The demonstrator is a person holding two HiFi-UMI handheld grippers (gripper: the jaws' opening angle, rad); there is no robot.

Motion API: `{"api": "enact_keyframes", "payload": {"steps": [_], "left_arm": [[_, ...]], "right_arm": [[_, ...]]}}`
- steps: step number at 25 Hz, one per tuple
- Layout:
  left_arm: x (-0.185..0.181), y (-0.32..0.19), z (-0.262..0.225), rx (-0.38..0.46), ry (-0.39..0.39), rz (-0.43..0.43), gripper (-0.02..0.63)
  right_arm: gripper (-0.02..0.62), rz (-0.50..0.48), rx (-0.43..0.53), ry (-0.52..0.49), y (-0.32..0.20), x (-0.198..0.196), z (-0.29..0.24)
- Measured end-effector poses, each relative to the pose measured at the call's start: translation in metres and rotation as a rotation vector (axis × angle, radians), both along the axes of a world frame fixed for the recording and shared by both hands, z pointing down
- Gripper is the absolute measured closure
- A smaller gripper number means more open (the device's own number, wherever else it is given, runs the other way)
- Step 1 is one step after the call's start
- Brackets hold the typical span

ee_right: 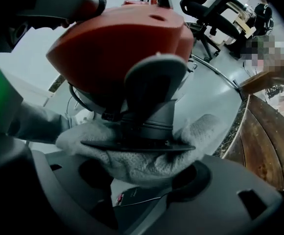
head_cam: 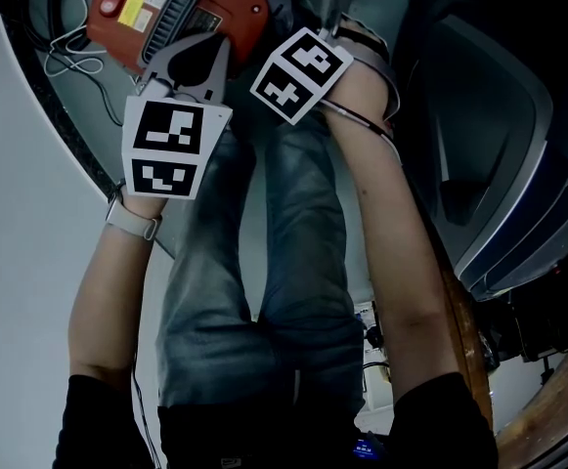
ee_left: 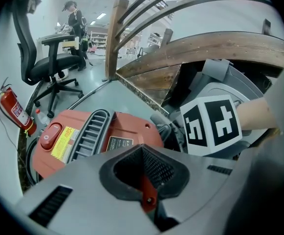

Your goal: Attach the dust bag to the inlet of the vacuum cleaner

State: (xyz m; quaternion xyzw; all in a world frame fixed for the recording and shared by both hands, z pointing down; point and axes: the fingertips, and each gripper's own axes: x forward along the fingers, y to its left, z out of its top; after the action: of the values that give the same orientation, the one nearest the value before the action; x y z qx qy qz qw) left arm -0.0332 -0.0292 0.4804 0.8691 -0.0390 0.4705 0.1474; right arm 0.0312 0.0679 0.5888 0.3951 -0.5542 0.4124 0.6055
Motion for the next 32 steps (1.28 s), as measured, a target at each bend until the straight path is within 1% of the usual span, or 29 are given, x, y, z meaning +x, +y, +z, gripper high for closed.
{"api": "enact_keyframes", "payload": {"steps": [3, 5, 7, 10, 12, 14, 17, 19, 20, 22, 25, 28, 32], "left_arm": [[0.0, 0.001, -0.001, 0.007, -0.009, 0.008, 0.592], [0.0, 0.002, -0.003, 0.035, -0.032, 0.061, 0.592], [0.0, 0.005, -0.011, 0.071, -0.039, 0.115, 0.592], [0.006, 0.014, -0.031, 0.085, -0.009, 0.143, 0.592], [0.014, 0.02, -0.053, 0.081, 0.015, 0.149, 0.592], [0.022, 0.024, -0.081, 0.071, 0.054, 0.144, 0.592], [0.033, 0.03, -0.132, 0.05, 0.13, 0.126, 0.592], [0.041, 0.031, -0.168, 0.041, 0.181, 0.115, 0.592], [0.046, 0.03, -0.186, 0.044, 0.203, 0.113, 0.592], [0.051, 0.032, -0.223, 0.049, 0.236, 0.116, 0.592], [0.047, 0.039, -0.284, 0.055, 0.27, 0.116, 0.592], [0.041, 0.044, -0.344, 0.082, 0.308, 0.111, 0.592], [0.026, 0.055, -0.425, 0.09, 0.364, 0.087, 0.592]], "right_arm": [[0.281, 0.013, 0.035, -0.001, 0.007, 0.002, -0.013], [0.282, 0.023, 0.049, 0.021, 0.017, 0.01, -0.025], [0.282, 0.057, 0.089, 0.036, 0.026, 0.02, -0.042], [0.282, 0.16, 0.23, 0.027, 0.027, 0.038, -0.083], [0.282, 0.26, 0.355, -0.024, 0.02, 0.046, -0.119], [0.282, 0.367, 0.489, -0.1, 0.011, 0.05, -0.16], [0.283, 0.533, 0.682, -0.249, 0.003, 0.053, -0.227], [0.282, 0.624, 0.775, -0.337, 0.001, 0.055, -0.27], [0.283, 0.654, 0.811, -0.364, 0.001, 0.057, -0.289], [0.284, 0.698, 0.868, -0.401, 0.003, 0.06, -0.33], [0.284, 0.754, 0.938, -0.453, 0.009, 0.054, -0.396], [0.285, 0.78, 1.01, -0.497, 0.01, 0.052, -0.463], [0.305, 0.824, 1.09, -0.576, 0.021, 0.045, -0.55]]}}
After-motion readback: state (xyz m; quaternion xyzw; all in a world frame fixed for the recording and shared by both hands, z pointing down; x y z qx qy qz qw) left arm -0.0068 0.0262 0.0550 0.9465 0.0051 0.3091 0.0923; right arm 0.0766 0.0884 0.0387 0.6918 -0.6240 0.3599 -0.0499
